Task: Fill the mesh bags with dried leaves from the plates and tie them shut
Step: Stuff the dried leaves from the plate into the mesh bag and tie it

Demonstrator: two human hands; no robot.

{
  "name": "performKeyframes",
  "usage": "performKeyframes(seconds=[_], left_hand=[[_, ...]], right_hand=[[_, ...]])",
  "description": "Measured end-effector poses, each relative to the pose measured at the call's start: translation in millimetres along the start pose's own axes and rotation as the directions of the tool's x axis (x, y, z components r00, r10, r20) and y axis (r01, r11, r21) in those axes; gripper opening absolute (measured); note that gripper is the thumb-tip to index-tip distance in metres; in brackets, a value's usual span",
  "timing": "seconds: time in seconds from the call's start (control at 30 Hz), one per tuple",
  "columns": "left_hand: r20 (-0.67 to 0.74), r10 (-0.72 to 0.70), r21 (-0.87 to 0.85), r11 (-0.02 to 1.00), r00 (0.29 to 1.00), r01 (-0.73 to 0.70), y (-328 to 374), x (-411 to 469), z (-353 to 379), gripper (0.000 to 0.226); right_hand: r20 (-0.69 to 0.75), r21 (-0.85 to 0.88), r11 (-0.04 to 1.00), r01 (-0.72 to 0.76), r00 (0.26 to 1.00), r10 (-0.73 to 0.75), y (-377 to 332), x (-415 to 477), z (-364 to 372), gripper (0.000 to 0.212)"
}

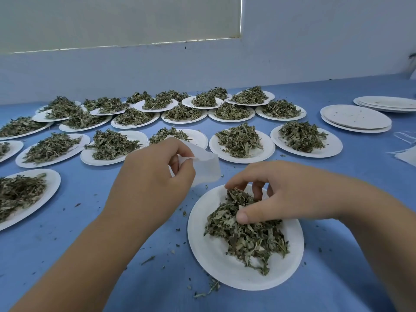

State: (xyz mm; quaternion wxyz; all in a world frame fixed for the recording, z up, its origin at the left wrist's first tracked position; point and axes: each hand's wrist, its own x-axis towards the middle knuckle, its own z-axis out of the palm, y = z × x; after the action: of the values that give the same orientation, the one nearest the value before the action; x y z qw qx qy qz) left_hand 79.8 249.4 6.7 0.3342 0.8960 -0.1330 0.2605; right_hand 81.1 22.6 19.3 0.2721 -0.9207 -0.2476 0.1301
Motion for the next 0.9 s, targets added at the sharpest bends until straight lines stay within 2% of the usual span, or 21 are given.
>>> performKeyframes(seconds=[0.13,0.37,0.6,0.9], left_hand=[[0.018,-0.019,0.014,1.000,1.000,0.019,0,-3,5,0.010],[0.040,-0.026,0.017,1.000,0.999,0.026,-1,-6,9,0.012],[0.059,-0.045,-0.006,0.999,0.997,0.045,-4,-5,12,0.010],[0.101,-0.071,-0.021,0.997,0.992,0.073,-5,-6,16,0.011]], right_hand=[[-0.004,-0.036,0.999,0.013,1.000,-0.013,-1,1,2,0.049],[-0.074,-0.061,0.997,0.039,0.996,-0.043,0,4,3,0.029],[-0.107,-0.061,0.997,0.054,0.992,-0.061,3,3,4,0.021],[-0.152,0.002,0.994,0.112,0.982,-0.110,3,2,0,0.012]])
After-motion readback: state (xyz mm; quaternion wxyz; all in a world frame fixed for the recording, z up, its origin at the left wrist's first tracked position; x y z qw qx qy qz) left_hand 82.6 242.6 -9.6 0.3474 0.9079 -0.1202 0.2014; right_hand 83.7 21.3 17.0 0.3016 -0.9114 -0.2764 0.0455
